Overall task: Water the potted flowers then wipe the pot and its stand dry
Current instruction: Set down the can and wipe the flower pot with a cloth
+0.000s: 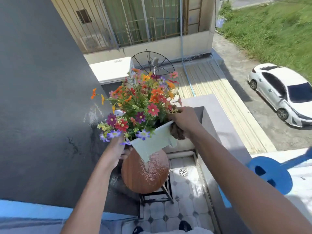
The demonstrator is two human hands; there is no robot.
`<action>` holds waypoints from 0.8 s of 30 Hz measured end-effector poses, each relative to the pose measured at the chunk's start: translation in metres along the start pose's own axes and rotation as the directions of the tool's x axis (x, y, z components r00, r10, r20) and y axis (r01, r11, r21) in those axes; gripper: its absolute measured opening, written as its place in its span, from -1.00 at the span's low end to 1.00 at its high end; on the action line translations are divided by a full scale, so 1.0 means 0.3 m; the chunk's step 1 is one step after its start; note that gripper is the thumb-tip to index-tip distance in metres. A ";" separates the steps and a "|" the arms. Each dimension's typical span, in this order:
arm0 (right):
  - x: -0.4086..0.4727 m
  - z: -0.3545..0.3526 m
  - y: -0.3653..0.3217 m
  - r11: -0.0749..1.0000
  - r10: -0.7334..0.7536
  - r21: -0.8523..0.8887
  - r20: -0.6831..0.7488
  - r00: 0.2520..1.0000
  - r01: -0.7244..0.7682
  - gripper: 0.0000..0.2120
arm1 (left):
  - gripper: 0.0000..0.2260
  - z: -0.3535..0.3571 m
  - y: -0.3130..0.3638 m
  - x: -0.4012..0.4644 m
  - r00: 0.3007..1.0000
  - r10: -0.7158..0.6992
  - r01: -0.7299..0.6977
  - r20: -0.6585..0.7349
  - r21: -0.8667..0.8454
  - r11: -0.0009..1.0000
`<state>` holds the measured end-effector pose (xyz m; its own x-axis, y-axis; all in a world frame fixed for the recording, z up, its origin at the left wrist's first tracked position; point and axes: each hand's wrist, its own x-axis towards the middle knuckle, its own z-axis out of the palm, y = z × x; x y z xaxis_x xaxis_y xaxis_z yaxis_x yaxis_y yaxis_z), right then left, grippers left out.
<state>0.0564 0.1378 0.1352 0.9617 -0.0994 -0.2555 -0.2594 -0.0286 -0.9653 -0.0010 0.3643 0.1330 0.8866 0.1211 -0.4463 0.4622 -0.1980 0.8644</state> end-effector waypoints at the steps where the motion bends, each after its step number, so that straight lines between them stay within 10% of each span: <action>1: -0.007 0.021 0.015 0.997 0.007 0.071 -0.029 1.000 -0.004 -0.63 | -0.69 0.001 0.004 0.011 1.000 0.003 -0.003 -0.030 0.006 1.000; 5: -0.021 0.077 0.073 0.974 0.059 0.228 -0.199 0.978 -0.013 -0.64 | -0.66 0.000 0.005 0.032 0.984 -0.088 0.073 -0.156 -0.099 0.992; 9: -0.035 0.124 0.095 0.950 0.082 0.312 -0.276 0.958 0.008 -0.78 | -0.61 0.085 -0.002 -0.037 0.983 -0.178 0.183 0.056 -0.125 0.975; 24: -0.192 0.225 0.073 0.923 -0.373 -0.132 -0.080 0.924 0.361 -0.75 | -0.80 0.148 0.039 -0.037 0.980 -0.165 0.093 -0.108 -0.484 0.870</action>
<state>0.0012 0.2100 0.1251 0.9787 -0.1605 0.1283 0.0962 -0.1938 -0.9763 -0.0047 0.3174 0.1376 0.7913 0.2566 -0.5550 0.4768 0.3094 0.8228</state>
